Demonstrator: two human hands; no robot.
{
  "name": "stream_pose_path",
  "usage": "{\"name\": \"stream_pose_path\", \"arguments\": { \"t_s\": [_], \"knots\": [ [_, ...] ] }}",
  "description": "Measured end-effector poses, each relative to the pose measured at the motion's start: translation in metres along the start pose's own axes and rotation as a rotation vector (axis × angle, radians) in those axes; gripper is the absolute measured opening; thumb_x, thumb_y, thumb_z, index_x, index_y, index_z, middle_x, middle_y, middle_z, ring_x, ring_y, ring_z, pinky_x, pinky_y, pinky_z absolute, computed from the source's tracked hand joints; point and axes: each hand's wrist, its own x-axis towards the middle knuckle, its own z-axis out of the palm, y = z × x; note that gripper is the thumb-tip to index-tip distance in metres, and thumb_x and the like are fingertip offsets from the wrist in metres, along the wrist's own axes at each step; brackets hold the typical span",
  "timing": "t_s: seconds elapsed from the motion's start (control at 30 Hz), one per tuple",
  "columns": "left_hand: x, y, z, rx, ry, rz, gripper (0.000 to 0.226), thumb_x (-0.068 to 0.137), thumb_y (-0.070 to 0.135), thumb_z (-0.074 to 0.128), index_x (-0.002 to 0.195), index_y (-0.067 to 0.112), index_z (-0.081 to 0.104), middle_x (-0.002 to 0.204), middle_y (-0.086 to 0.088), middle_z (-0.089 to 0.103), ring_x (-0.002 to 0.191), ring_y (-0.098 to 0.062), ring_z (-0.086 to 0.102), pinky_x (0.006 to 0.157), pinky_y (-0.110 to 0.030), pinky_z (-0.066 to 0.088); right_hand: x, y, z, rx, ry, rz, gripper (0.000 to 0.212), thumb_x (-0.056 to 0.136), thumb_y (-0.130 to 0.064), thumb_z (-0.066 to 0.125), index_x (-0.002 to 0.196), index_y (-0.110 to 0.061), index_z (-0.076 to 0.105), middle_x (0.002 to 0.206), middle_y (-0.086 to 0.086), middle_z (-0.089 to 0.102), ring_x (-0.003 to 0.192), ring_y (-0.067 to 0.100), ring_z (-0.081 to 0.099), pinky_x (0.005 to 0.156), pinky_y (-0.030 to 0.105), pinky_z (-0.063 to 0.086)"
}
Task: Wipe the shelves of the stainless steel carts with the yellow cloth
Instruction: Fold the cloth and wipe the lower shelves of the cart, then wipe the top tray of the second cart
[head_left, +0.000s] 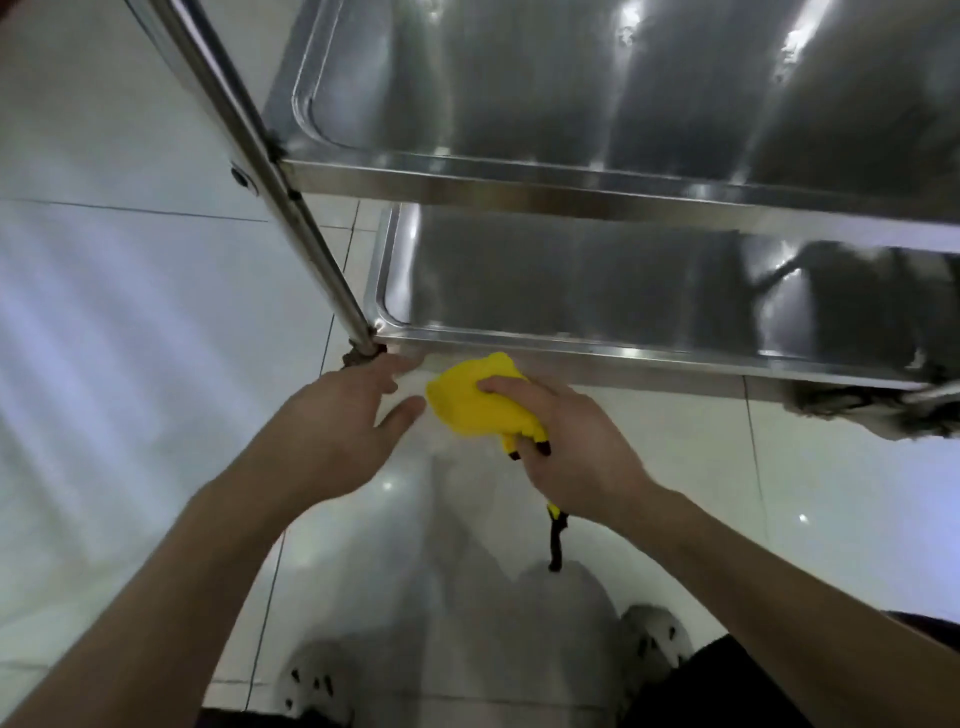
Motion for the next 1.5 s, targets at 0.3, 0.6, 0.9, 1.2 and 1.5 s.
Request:
{"name": "stream_pose_path", "arguments": {
  "t_s": [0.3, 0.6, 0.9, 1.2, 1.5],
  "knots": [
    [-0.11, 0.11, -0.037, -0.882, -0.005, -0.33, 0.065, 0.081, 0.076, 0.068, 0.11, 0.018, 0.069, 0.104, -0.005, 0.077, 0.101, -0.027, 0.074, 0.096, -0.058, 0.058, -0.13, -0.095, -0.06, 0.348, 0.094, 0.108, 0.067, 0.095, -0.018, 0.059, 0.155, -0.046, 0.048, 0.161, -0.01, 0.045, 0.122, 0.011, 0.06, 0.092, 0.036, 0.06],
    [-0.207, 0.276, -0.191, -0.562, 0.025, -0.082, 0.024, 0.102, 0.051, 0.058, 0.108, 0.029, 0.051, 0.08, 0.008, 0.059, 0.072, -0.01, 0.056, 0.066, -0.041, 0.049, -0.257, -0.176, -0.239, 0.295, 0.015, 0.077, 0.078, 0.096, -0.059, 0.068, 0.154, -0.06, 0.015, 0.164, -0.03, 0.025, 0.124, -0.008, 0.052, 0.091, 0.021, 0.05],
    [-0.246, 0.402, -0.272, -0.3, 0.111, 0.076, 0.023, 0.107, 0.031, 0.065, 0.111, 0.048, 0.05, 0.092, 0.015, 0.064, 0.082, -0.003, 0.062, 0.066, -0.032, 0.047, -0.266, -0.159, -0.407, 0.17, 0.17, 0.122, 0.08, 0.097, -0.02, 0.072, 0.159, -0.039, 0.026, 0.157, -0.012, 0.039, 0.122, 0.008, 0.058, 0.101, 0.043, 0.058],
    [-0.3, 0.558, -0.269, -0.337, 0.168, 0.303, 0.015, 0.108, 0.029, 0.064, 0.114, 0.039, 0.054, 0.097, 0.007, 0.065, 0.093, -0.022, 0.066, 0.076, -0.047, 0.056, -0.332, -0.116, -0.529, -0.047, 0.046, -0.025, 0.091, 0.093, -0.015, 0.074, 0.168, -0.039, 0.028, 0.18, -0.006, 0.009, 0.166, 0.022, 0.004, 0.131, 0.048, 0.017],
    [-0.312, 0.702, -0.22, -0.563, 0.303, 0.247, 0.012, 0.105, 0.034, 0.068, 0.116, 0.034, 0.062, 0.108, 0.021, 0.071, 0.103, 0.003, 0.066, 0.081, -0.037, 0.055, -0.496, -0.026, -0.659, 0.424, 0.366, 0.186, 0.009, 0.092, -0.02, 0.076, 0.095, -0.027, 0.072, 0.084, -0.01, 0.071, 0.077, 0.008, 0.07, 0.06, 0.021, 0.056]
  ]
}}
